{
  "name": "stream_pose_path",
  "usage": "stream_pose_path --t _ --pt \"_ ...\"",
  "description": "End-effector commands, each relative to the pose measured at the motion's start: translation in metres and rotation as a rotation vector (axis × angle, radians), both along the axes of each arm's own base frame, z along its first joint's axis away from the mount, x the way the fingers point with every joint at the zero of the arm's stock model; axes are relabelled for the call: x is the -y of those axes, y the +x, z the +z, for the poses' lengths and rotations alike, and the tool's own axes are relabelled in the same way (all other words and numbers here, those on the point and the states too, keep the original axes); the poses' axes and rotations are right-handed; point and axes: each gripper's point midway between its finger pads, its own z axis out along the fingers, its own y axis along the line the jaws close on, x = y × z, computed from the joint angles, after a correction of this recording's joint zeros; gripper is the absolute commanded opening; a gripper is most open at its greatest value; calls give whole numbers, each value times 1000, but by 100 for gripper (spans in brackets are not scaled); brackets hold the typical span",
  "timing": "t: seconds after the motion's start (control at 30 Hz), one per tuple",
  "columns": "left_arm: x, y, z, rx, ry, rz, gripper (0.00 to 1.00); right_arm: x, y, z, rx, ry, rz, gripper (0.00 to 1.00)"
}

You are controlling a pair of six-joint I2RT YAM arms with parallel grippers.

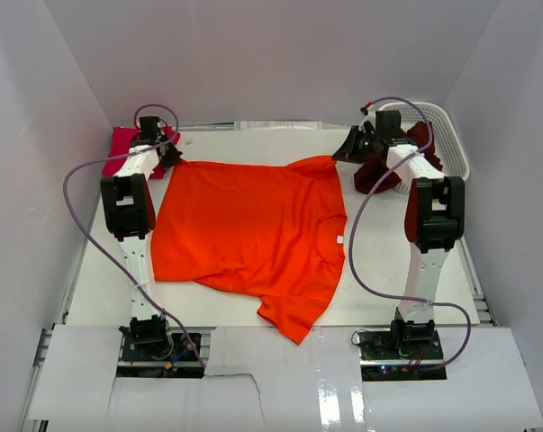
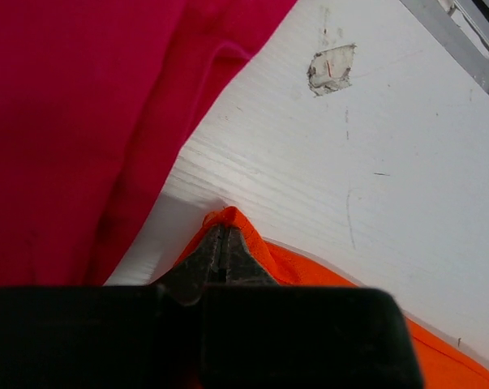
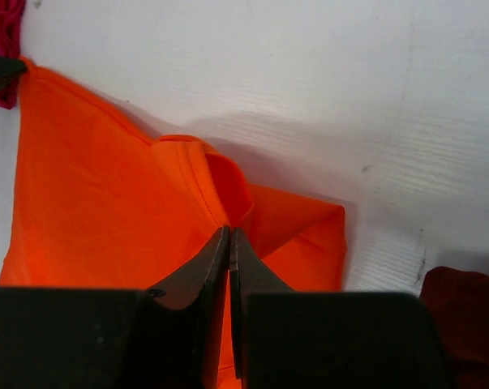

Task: Fold and stack the t-shirts
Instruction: Grap the side of the flattened tshirt furthest away from the robot with both arms

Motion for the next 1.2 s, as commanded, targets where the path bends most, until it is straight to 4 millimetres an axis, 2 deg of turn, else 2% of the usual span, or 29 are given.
stream_pose_path --t 0.0,0.3,0.8,1.07,1.1,1.13,1.17 --pt "10 5 48 82 -37 -24 0 -4 1 40 118 20 47 8" --pt "23 -1 66 100 -105 -49 0 -8 -14 51 127 24 89 8" --pt "36 -6 103 150 -176 -90 0 -11 -29 43 106 22 114 8" --pt "31 -13 112 158 -142 -90 0 -15 -38 45 111 16 128 8" --pt "31 -13 111 158 -143 -94 0 -15 -38 45 112 15 129 8" --pt "32 -13 102 137 -148 -96 0 -15 -38 44 109 16 130 8" --pt "31 -9 104 140 -148 -98 1 -16 -37 45 112 18 133 8"
